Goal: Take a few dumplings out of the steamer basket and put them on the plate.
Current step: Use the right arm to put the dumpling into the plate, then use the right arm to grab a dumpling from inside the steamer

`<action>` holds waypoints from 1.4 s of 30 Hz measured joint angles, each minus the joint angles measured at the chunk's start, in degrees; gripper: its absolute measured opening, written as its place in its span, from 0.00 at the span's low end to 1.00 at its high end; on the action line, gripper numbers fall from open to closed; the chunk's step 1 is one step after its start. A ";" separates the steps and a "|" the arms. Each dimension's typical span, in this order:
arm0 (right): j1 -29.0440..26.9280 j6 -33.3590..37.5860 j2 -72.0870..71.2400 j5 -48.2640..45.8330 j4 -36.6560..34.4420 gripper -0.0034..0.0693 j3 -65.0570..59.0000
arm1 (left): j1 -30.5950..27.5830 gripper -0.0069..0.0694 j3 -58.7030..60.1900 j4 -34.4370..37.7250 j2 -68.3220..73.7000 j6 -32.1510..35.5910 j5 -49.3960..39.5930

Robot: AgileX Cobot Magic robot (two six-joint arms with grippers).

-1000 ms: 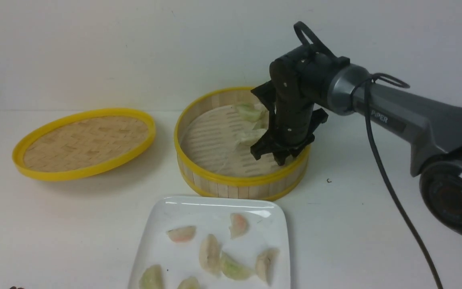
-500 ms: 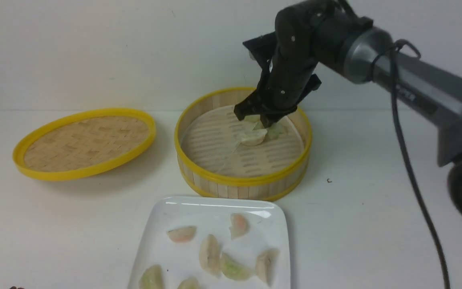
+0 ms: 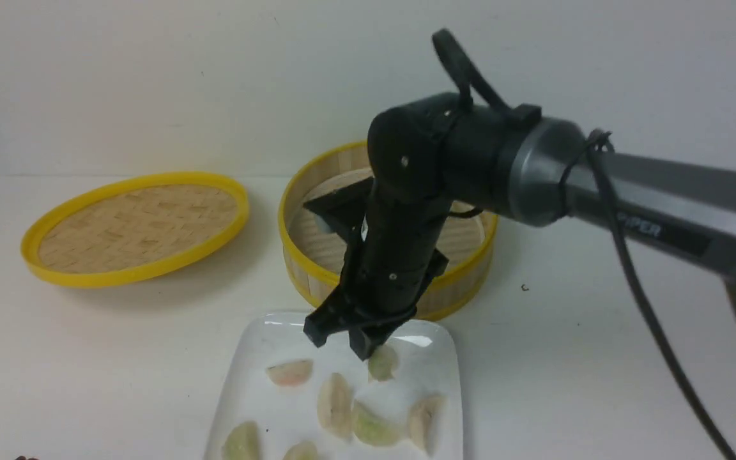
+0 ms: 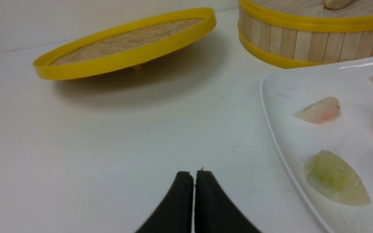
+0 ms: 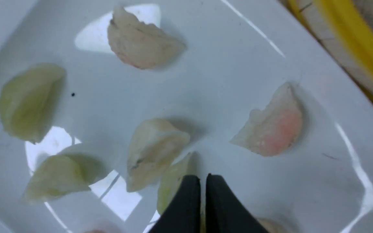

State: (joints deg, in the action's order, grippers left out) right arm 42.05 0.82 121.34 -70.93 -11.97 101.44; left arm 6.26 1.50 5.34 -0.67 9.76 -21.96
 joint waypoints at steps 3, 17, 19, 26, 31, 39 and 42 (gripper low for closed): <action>0.13 0.00 1.54 0.16 0.05 0.19 -0.05 | 0.00 0.08 0.00 0.00 0.00 0.00 0.00; -6.76 -6.31 7.93 0.60 15.00 0.87 24.29 | 0.00 0.08 0.00 0.00 0.00 0.00 0.00; -8.24 -6.54 10.25 0.60 15.58 0.87 26.39 | 0.00 0.08 0.00 0.00 0.00 0.00 0.00; -12.43 -7.57 20.92 4.36 16.32 0.87 33.14 | 0.00 0.08 0.00 0.00 0.00 0.00 0.00; -12.48 -6.28 23.18 9.15 13.27 0.80 33.65 | 0.00 0.08 0.00 0.00 0.00 0.00 0.00; -12.94 -5.08 23.26 5.96 10.45 0.15 34.24 | 0.00 0.08 0.00 0.00 0.00 0.00 0.00; -12.94 -4.81 21.57 0.79 9.46 0.05 34.13 | 0.00 0.08 0.00 0.00 0.00 0.00 0.00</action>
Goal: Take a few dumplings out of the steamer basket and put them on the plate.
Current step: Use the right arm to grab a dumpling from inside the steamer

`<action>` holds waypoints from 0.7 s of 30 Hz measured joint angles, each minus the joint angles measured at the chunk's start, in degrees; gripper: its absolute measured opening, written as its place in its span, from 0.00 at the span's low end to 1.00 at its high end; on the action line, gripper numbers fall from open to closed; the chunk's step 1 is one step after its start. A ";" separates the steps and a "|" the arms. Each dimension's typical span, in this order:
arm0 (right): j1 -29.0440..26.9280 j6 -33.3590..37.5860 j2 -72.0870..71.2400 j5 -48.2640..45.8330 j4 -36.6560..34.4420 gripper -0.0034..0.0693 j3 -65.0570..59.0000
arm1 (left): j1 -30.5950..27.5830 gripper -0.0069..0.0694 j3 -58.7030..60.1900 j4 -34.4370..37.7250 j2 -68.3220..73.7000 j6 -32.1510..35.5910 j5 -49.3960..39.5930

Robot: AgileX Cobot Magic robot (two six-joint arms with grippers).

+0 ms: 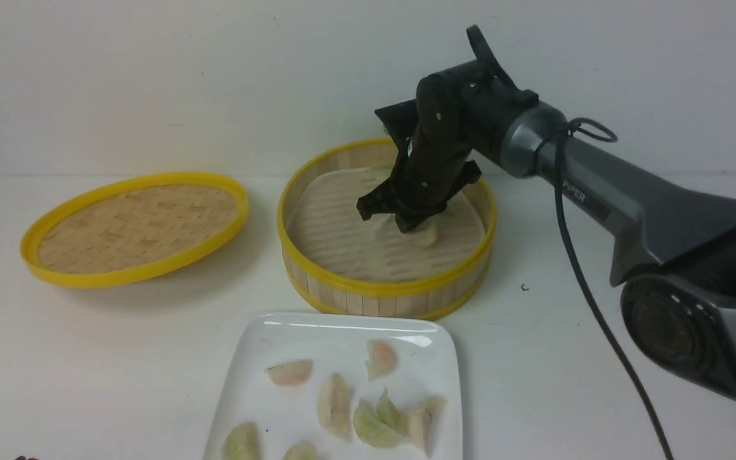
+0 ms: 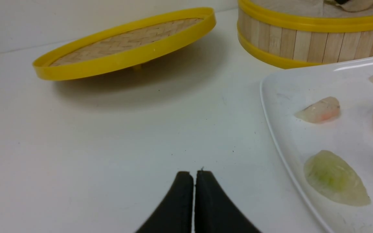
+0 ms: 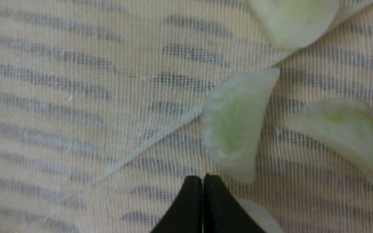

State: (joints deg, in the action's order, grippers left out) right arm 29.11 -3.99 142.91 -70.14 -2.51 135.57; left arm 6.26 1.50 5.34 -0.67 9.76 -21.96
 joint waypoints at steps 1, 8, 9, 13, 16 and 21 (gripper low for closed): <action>0.00 0.20 -0.75 -0.59 -0.16 0.04 -0.06 | 0.00 0.08 0.00 0.00 0.00 0.00 0.00; 0.00 2.95 -7.17 -1.11 -0.58 0.03 0.05 | 0.00 0.08 0.00 0.00 0.00 0.00 0.00; 0.00 4.46 -7.34 -1.11 -0.72 0.05 0.10 | 0.00 0.08 0.00 0.00 0.00 0.00 0.00; 0.00 8.54 -5.66 -1.32 -0.82 0.19 0.05 | 0.00 0.08 0.00 0.00 0.00 0.00 0.00; 0.00 9.81 -3.80 -1.32 0.41 0.38 0.05 | 0.00 0.08 0.00 0.00 0.00 0.00 0.00; -0.10 10.21 0.44 -1.32 6.42 0.69 0.05 | 0.00 0.08 0.00 0.00 0.00 0.00 0.00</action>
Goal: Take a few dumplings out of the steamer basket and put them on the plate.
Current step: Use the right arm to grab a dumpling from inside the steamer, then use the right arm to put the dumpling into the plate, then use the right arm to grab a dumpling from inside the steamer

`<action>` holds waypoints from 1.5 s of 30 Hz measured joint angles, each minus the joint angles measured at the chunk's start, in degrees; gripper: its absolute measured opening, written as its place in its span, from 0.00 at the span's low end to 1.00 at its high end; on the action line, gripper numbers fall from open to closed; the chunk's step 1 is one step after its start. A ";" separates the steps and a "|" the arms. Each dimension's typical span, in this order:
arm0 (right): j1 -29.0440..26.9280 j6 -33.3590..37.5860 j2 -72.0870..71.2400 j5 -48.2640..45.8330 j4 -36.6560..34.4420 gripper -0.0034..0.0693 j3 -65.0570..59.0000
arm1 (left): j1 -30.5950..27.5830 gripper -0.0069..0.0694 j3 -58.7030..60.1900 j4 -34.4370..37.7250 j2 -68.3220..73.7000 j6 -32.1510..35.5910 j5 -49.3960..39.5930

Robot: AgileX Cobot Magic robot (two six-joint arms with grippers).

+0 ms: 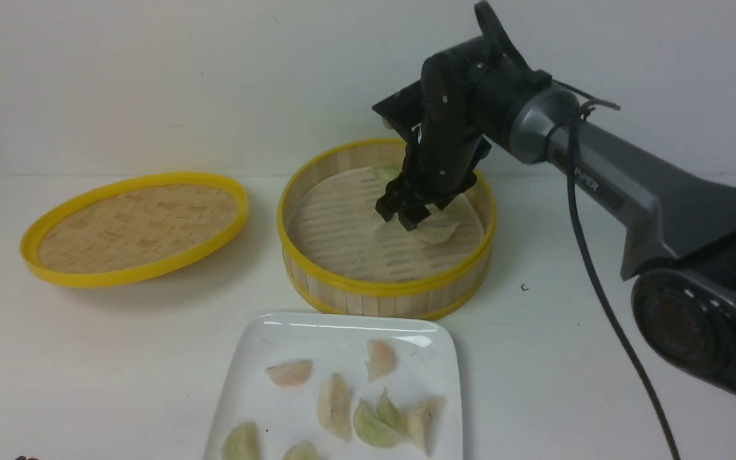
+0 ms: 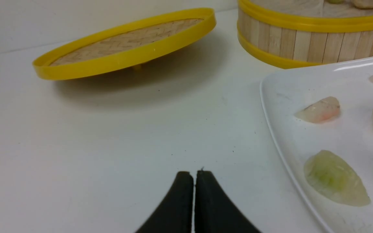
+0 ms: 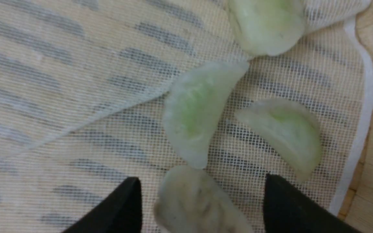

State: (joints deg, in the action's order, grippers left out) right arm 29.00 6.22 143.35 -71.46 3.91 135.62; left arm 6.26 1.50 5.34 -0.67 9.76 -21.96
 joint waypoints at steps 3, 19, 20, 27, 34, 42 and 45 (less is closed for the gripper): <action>0.00 -1.63 1.27 0.00 0.47 0.70 0.00 | 0.00 0.08 0.00 0.00 0.00 0.00 0.00; 2.37 -6.22 -18.19 0.09 -9.24 0.35 -12.12 | 0.00 0.08 0.00 0.00 0.00 0.00 0.00; 2.55 -5.91 -18.64 0.09 -9.25 0.35 -12.69 | 0.00 0.08 0.00 0.00 0.00 0.00 0.00; 11.64 -4.61 -24.17 0.09 -13.97 0.30 -31.97 | 0.00 0.08 0.00 0.00 0.00 0.00 0.00; 16.11 -1.27 -19.97 0.67 -14.90 0.45 -35.17 | 0.00 0.08 0.00 0.00 0.00 0.00 0.00; 13.21 -2.54 -19.62 1.34 -5.55 0.86 -25.81 | 0.00 0.08 0.00 0.00 0.00 0.00 0.00; 9.41 -4.86 -18.36 3.67 -1.84 0.87 -18.17 | 0.00 0.08 0.00 0.00 0.00 0.00 0.00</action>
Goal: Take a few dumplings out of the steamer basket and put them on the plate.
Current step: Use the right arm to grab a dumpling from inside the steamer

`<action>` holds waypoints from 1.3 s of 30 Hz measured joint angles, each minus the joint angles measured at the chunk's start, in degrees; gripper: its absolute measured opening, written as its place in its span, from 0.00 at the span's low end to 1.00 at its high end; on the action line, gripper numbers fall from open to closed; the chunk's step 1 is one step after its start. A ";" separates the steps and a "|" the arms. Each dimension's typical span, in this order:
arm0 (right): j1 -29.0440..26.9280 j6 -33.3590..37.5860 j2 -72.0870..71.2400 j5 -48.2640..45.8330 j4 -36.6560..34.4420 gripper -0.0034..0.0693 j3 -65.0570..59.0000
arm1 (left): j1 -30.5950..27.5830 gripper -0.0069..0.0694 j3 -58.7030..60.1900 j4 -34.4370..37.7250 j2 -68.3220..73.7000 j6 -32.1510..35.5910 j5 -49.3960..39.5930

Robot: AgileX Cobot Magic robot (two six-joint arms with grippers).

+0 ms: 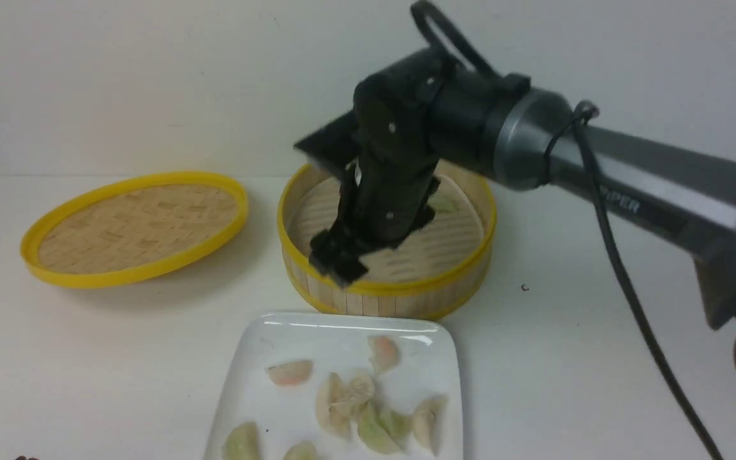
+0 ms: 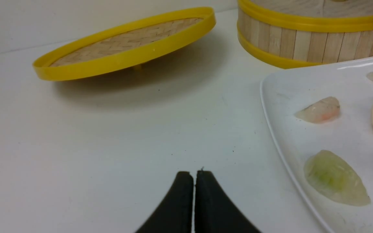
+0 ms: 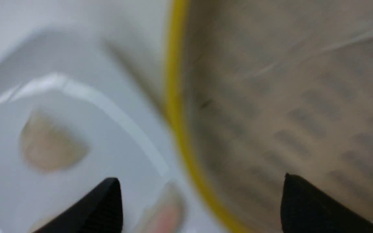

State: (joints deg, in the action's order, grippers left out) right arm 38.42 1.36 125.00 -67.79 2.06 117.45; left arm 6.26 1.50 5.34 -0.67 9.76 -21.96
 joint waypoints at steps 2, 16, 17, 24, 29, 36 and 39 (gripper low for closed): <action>-3.47 -0.58 2.18 0.57 0.43 0.86 4.65 | 0.00 0.08 0.00 0.00 0.00 0.00 0.00; -10.66 4.27 19.68 6.45 -2.50 0.79 17.59 | 0.00 0.08 0.00 0.00 0.00 0.00 0.00; -10.59 4.44 19.95 7.02 -2.45 0.79 17.70 | 0.00 0.08 0.00 0.00 0.00 0.00 0.00; -10.64 4.85 20.47 8.97 -2.06 0.66 17.89 | 0.00 0.08 0.00 0.00 0.00 0.00 0.00; -10.59 5.08 21.16 8.02 -2.87 0.40 17.91 | 0.00 0.08 0.00 0.00 0.00 0.00 0.00; -10.64 4.45 21.32 6.66 -3.41 0.24 18.31 | 0.00 0.08 0.00 0.00 0.00 0.00 0.00; -10.64 3.45 20.95 4.44 -3.46 0.24 18.82 | 0.00 0.08 0.00 0.00 0.00 0.00 0.00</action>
State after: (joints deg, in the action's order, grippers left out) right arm 27.78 4.81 145.95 -63.35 -1.40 136.27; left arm 6.26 1.50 5.34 -0.67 9.76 -21.96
